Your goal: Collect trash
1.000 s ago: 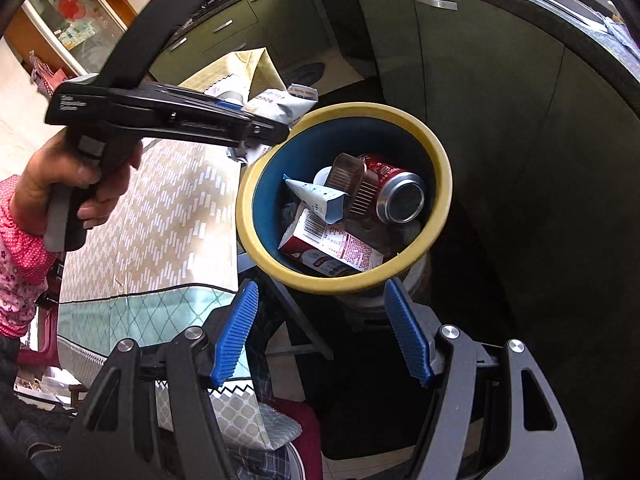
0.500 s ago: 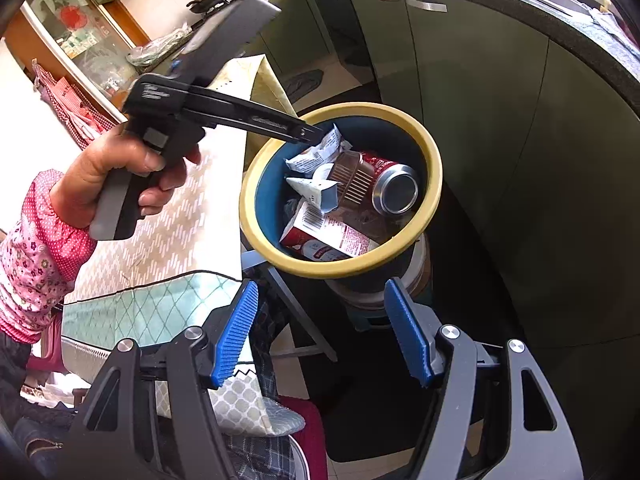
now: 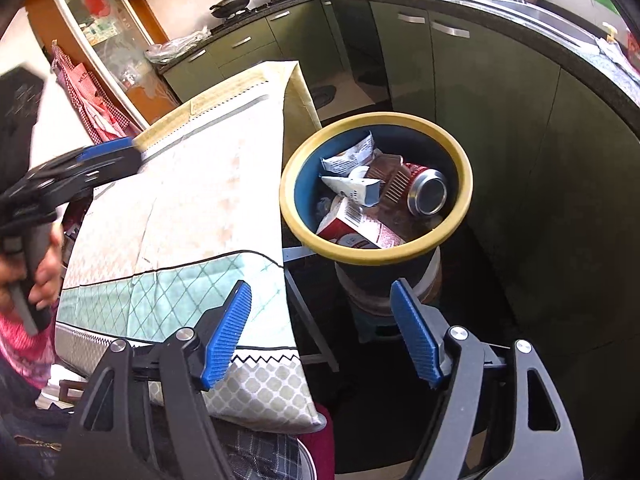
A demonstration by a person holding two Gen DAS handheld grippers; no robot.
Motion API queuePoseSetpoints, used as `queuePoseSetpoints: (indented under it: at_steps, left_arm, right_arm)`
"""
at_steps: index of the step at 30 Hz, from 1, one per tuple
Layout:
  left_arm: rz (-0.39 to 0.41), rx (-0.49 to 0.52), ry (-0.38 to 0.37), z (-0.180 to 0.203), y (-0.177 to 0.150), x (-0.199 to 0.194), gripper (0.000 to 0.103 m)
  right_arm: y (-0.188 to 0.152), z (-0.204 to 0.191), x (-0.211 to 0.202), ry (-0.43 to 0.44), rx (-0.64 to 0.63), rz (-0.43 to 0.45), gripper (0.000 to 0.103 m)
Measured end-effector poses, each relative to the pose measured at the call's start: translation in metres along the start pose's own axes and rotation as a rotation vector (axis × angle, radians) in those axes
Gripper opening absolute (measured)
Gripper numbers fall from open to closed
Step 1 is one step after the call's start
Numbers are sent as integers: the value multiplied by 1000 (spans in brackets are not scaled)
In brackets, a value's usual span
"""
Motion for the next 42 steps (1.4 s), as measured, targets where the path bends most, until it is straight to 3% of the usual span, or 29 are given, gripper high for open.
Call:
queuePoseSetpoints:
  at_steps: [3, 7, 15, 26, 42]
  left_arm:
    - [61, -95, 76, -40, -31, -38, 96]
    - [80, -196, 205, -89, -74, -72, 96]
    - [123, -367, 433, -160, -143, -140, 96]
    - [144, -525, 513, -190, -202, -189, 96]
    - [314, -482, 586, -170, -222, -260, 96]
  right_arm:
    - [-4, -12, 1, 2, -19, 18, 78]
    - [-4, -27, 2, 18, -40, 35, 84]
    - [-6, -53, -8, -17, -107, 77, 86]
    - [-25, -95, -62, -86, -199, 217, 96]
    - [-73, -147, -128, -136, -311, 361, 98]
Point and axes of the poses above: each gripper's, at about its wrist camera, not at the fingertips, and x roughly the way its jaws point, z to its right, y to its top, the point moved 5 cm from there along x, roughly the way its jaws point, and after that the axes turned 14 degrees about y, right-handed, at the moved point
